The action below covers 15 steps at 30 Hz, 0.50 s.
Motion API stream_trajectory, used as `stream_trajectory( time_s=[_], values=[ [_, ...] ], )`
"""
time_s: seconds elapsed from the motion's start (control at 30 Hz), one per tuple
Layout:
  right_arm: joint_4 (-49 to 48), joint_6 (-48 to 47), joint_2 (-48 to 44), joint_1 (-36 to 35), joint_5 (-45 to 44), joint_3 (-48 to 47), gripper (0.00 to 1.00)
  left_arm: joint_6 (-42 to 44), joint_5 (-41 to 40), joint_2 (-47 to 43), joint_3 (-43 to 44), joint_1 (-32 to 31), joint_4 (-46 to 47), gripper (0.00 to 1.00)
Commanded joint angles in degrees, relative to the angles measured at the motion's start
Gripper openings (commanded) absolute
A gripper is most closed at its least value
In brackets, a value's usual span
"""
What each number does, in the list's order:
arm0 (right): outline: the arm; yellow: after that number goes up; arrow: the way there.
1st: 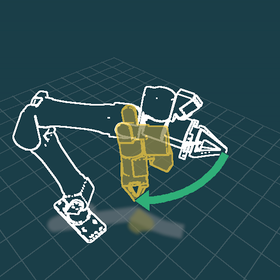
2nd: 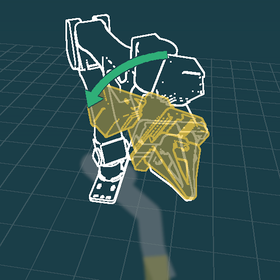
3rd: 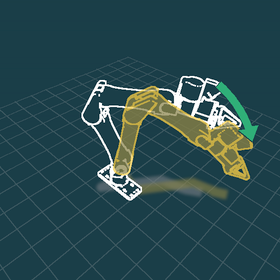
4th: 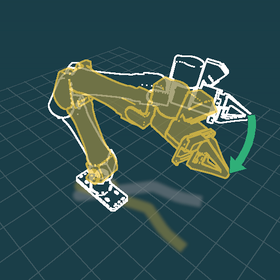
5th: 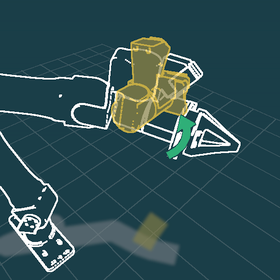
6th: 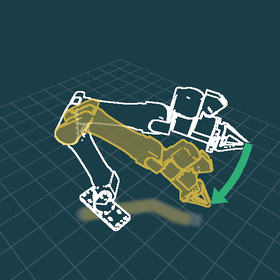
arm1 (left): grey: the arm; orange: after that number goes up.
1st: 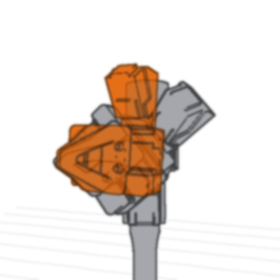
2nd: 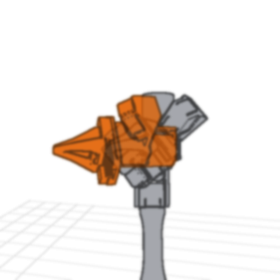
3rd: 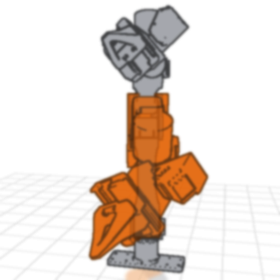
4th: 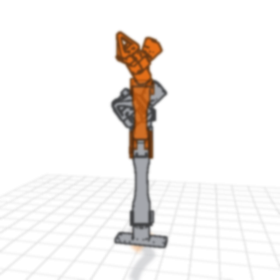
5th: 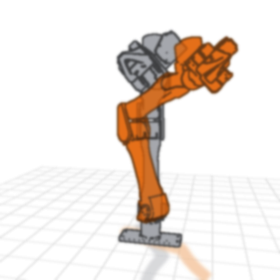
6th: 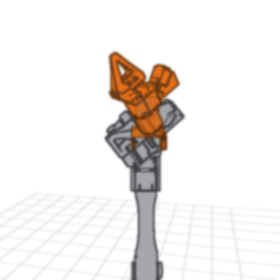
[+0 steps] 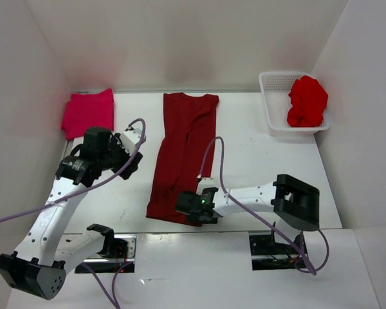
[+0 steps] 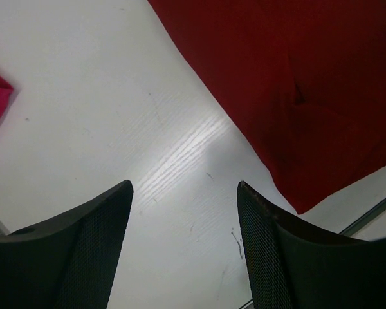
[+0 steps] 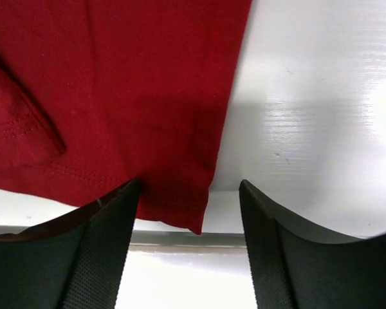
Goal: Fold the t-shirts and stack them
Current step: Rotate the tshirt 90 degrees
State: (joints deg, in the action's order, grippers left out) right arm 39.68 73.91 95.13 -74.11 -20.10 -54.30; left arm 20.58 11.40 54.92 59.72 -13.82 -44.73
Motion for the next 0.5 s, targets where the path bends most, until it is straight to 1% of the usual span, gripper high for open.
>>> stream_trajectory(
  time_s=[0.0, 0.07, 0.13, 0.2, 0.23, 0.27, 0.3, 0.37, 0.4, 0.43, 0.47],
  values=[
    [-4.33, 2.20, -1.26, 0.18, 3.39, 5.25, 0.68, -1.51, 2.66, -0.95, -0.57, -0.06, 1.93, 0.73],
    [-5.49, -0.07, -1.27, 0.19, 4.01, 5.79, 0.65, -1.51, 2.66, -1.48, -0.57, -0.06, 1.93, 0.73],
    [-7.33, -3.66, 0.84, 0.19, 4.88, 4.56, 0.62, -1.51, 2.66, -1.48, -1.10, -0.06, 1.93, 0.75],
    [-7.34, -4.39, 3.64, 0.19, 5.60, 3.42, 0.48, -1.51, 2.66, -1.48, -1.10, -0.06, 1.93, 0.75],
    [-6.73, -5.08, 4.27, 0.19, 6.12, 3.41, 0.44, -1.51, 2.66, -1.48, -1.10, -0.06, 1.93, 0.75],
    [-6.72, -4.22, 4.27, 0.19, 6.12, 3.41, 0.32, -1.51, 2.66, -1.48, -1.10, -0.06, 1.93, 0.75],
    [-5.85, -3.52, 4.27, 1.58, 6.12, 4.02, 0.26, -1.51, 2.66, -1.48, -1.10, -0.06, 1.93, 0.75],
    [-6.46, -2.73, 1.04, 3.17, 7.00, 6.13, 0.12, -0.72, 3.28, -2.00, -1.10, -0.06, 1.93, 0.75],
    [-7.15, -2.72, -0.81, 3.87, 7.61, 8.31, 0.08, -0.72, 3.98, -2.01, -1.10, -0.06, 1.93, 0.75],
    [-7.16, -1.85, -4.57, 4.93, 7.62, 9.29, 0.02, -0.72, 3.98, -2.01, -1.10, -0.06, 1.41, 0.75],
    [-5.86, -1.23, -6.26, 4.94, 7.09, 10.09, 0.00, -0.02, 4.68, -2.01, -0.58, -0.06, 1.40, 0.75]
  ],
)
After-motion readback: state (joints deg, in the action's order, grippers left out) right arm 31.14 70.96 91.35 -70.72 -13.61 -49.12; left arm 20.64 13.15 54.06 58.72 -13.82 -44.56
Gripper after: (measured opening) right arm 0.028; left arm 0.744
